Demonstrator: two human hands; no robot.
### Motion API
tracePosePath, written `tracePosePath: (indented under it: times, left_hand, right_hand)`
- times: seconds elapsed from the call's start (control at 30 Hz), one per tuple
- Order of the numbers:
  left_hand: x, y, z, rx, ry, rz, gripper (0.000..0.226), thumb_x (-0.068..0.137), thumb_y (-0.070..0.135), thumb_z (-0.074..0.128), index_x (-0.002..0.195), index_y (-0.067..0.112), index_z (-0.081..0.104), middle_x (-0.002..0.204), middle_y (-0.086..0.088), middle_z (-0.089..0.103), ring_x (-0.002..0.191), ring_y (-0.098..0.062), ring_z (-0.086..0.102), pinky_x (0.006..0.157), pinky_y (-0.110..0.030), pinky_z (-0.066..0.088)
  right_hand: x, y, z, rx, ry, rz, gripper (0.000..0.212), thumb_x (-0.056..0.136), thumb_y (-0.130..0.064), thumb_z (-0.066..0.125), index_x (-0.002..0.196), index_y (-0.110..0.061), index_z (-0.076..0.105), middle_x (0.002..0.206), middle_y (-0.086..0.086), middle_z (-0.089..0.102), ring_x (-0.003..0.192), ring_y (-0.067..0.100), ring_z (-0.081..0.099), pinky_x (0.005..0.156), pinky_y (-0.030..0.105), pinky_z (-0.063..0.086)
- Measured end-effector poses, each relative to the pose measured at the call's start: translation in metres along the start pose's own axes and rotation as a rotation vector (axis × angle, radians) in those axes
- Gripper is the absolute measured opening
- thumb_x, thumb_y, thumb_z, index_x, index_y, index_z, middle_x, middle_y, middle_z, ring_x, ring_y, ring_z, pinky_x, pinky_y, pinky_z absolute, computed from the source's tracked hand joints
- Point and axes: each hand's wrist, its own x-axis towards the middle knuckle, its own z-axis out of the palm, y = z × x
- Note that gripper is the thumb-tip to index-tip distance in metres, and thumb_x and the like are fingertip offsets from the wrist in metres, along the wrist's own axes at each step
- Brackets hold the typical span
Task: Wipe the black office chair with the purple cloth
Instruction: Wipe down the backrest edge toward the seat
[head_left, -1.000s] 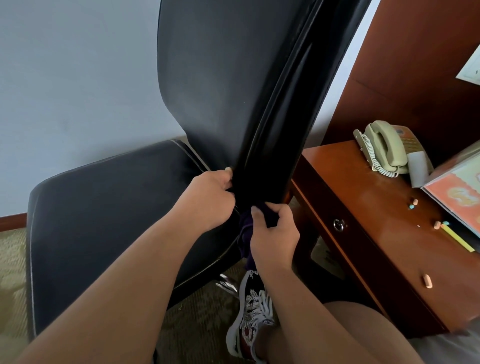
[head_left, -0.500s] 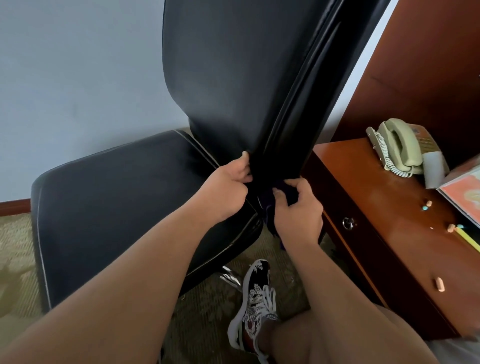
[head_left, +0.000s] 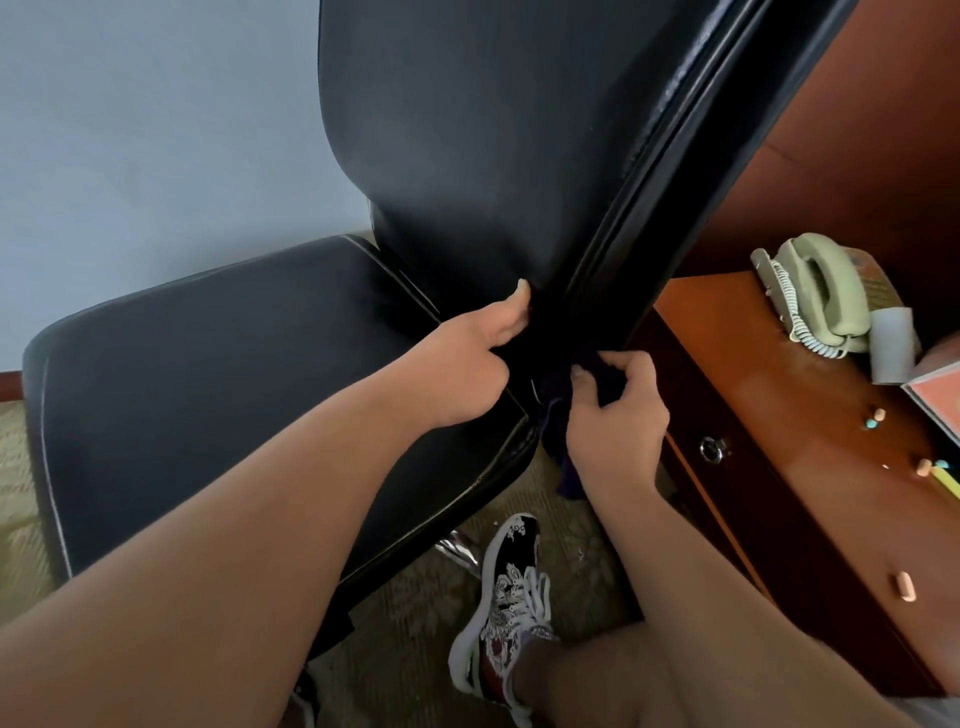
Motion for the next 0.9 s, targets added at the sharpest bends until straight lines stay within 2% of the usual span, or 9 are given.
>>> tracePosePath:
  times: [0.07,0.17,0.23,0.33,0.43,0.5,0.63,0.77,0.9]
  left_hand:
    - [-0.001,0.002,0.002,0.036,-0.004,-0.016,0.1,0.087,-0.018,0.035,0.156,0.048,0.006,0.157,0.023,0.031,0.082,-0.006,0.068,0.053,-0.01,0.044]
    - [-0.004,0.004,0.005,0.07,-0.036,-0.044,0.106,0.085,-0.015,0.035,0.153,0.054,-0.005,0.161,0.021,0.025,0.056,-0.003,0.058,0.056,-0.017,0.049]
    - [-0.006,0.004,0.006,0.102,-0.058,-0.054,0.108,0.084,-0.015,0.037,0.151,0.056,-0.01,0.162,0.017,0.022,0.057,-0.011,0.056,0.059,-0.025,0.053]
    - [-0.006,0.005,0.004,0.153,-0.053,-0.04,0.108,0.084,-0.014,0.037,0.152,0.054,-0.011,0.162,0.01,0.026,0.091,-0.013,0.066,0.081,-0.037,0.061]
    - [-0.004,0.005,0.0,0.222,-0.036,-0.048,0.104,0.084,-0.011,0.036,0.153,0.052,-0.007,0.153,0.004,0.045,0.114,-0.018,0.064,0.097,-0.046,0.055]
    - [-0.005,0.005,-0.001,0.259,-0.026,-0.056,0.102,0.084,-0.009,0.037,0.153,0.053,-0.006,0.141,0.0,0.057,0.114,-0.022,0.066,0.097,-0.048,0.055]
    - [-0.008,0.007,0.0,0.3,0.043,-0.027,0.094,0.088,-0.005,0.041,0.156,0.048,0.003,0.12,-0.006,0.069,0.073,-0.017,0.062,0.075,-0.047,0.06]
    - [-0.006,0.002,0.002,0.565,0.189,0.1,0.081,0.093,0.006,0.044,0.158,0.039,0.008,0.133,0.004,0.048,0.114,-0.015,0.05,0.091,-0.036,0.053]
    - [-0.006,-0.008,0.008,0.569,0.301,0.154,0.073,0.095,0.012,0.045,0.157,0.04,0.019,0.117,0.008,0.051,0.101,-0.012,0.053,0.086,-0.034,0.054]
  right_hand:
    - [-0.012,0.009,0.004,-0.03,-0.042,0.067,0.011,0.095,-0.038,0.065,0.097,-0.038,0.054,0.087,-0.011,0.066,0.072,0.009,0.067,0.061,0.035,0.059]
    - [-0.03,0.024,0.013,-0.139,-0.115,0.142,0.012,0.094,-0.044,0.064,0.095,-0.044,0.053,0.083,-0.013,0.066,0.068,0.012,0.068,0.06,0.038,0.06]
    - [-0.037,0.027,0.02,-0.158,-0.117,0.159,0.011,0.093,-0.046,0.064,0.097,-0.043,0.054,0.081,-0.013,0.067,0.066,0.012,0.068,0.06,0.039,0.061]
    - [-0.035,0.021,0.026,-0.116,-0.08,0.167,0.012,0.093,-0.045,0.066,0.1,-0.041,0.058,0.083,-0.014,0.066,0.07,0.011,0.068,0.064,0.037,0.061]
    - [-0.024,0.014,0.029,-0.088,-0.028,0.164,0.015,0.091,-0.047,0.068,0.101,-0.038,0.061,0.083,-0.013,0.066,0.071,0.012,0.068,0.064,0.036,0.06]
    - [-0.017,0.014,0.031,-0.074,0.003,0.181,0.019,0.09,-0.047,0.07,0.1,-0.032,0.063,0.081,-0.013,0.066,0.069,0.01,0.066,0.064,0.035,0.06]
    - [-0.009,0.016,0.04,-0.059,0.04,0.221,0.026,0.087,-0.051,0.072,0.095,-0.027,0.062,0.078,-0.011,0.065,0.065,0.011,0.065,0.061,0.034,0.059]
    - [-0.006,0.018,0.047,-0.014,0.083,0.279,0.026,0.087,-0.049,0.072,0.089,-0.026,0.059,0.074,-0.009,0.064,0.062,0.013,0.065,0.054,0.027,0.052]
    - [-0.006,0.023,0.051,0.023,0.092,0.366,0.027,0.088,-0.048,0.071,0.091,-0.024,0.06,0.073,-0.007,0.063,0.061,0.014,0.064,0.055,0.028,0.051]
